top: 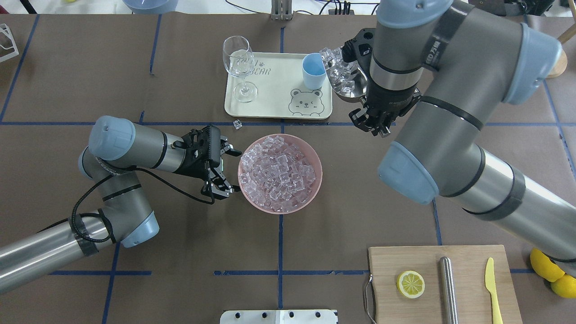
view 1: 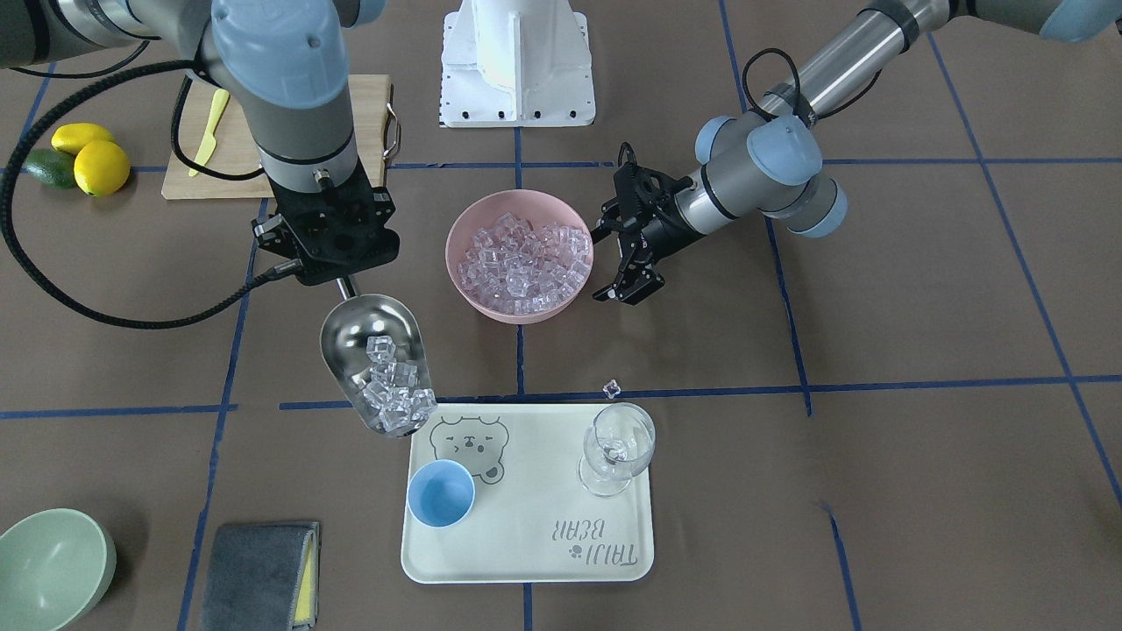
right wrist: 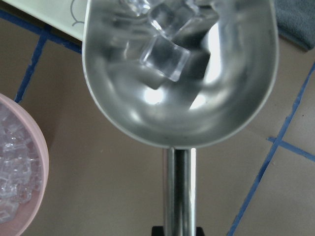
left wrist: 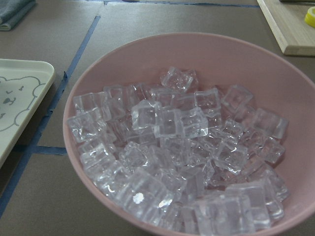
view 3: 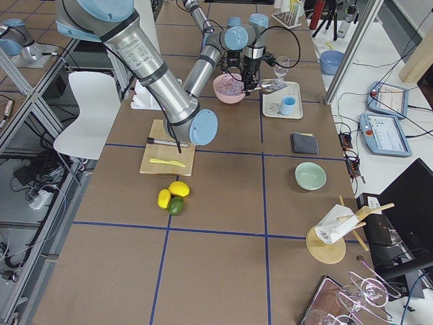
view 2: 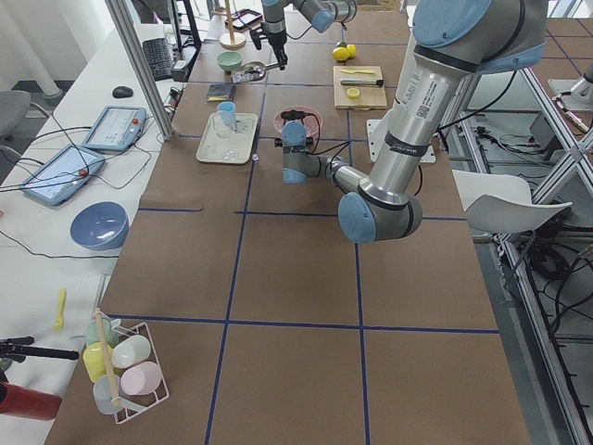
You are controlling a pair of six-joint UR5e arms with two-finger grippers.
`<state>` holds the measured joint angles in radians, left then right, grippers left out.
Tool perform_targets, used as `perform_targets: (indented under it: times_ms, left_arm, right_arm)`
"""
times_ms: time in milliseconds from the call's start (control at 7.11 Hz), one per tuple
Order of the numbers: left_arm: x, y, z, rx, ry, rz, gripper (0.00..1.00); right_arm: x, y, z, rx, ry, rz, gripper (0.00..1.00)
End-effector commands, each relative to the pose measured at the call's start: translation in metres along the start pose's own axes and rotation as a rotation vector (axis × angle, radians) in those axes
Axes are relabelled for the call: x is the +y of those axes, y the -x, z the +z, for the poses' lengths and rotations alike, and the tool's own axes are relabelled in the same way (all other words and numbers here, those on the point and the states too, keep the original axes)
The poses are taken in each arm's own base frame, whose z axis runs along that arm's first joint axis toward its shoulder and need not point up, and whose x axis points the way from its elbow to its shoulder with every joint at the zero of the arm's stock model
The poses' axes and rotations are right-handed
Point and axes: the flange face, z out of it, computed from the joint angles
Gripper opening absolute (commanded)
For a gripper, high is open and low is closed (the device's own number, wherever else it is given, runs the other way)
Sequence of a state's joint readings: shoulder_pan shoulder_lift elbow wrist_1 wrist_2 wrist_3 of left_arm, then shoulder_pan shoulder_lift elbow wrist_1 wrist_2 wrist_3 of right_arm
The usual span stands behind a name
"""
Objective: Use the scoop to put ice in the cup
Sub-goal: 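Tip the scoop over the small blue cup to pour the ice in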
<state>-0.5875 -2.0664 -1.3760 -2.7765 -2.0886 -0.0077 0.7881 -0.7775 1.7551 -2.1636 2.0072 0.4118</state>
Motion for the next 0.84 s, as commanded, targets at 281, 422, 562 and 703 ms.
perform_targets:
  times_ms: [281,422,562,703]
  left_arm:
    - [-0.002,0.0,0.0,0.001,-0.002,0.001,1.0]
    - [-0.002,0.0,0.0,0.001,-0.003,0.001,1.0]
    - [-0.002,0.0,0.0,0.001,-0.003,0.001,1.0]
    - [-0.002,0.0,-0.001,0.001,-0.005,0.004,1.0]
  right_arm:
    - [-0.034,-0.022,0.025,0.054,0.098,-0.12,0.0]
    - [-0.04,-0.03,0.02,0.056,0.094,-0.107,0.0]
    - [-0.042,-0.036,0.021,0.058,0.099,-0.1,0.0]
    - [-0.05,-0.035,0.025,0.066,0.116,-0.102,0.0]
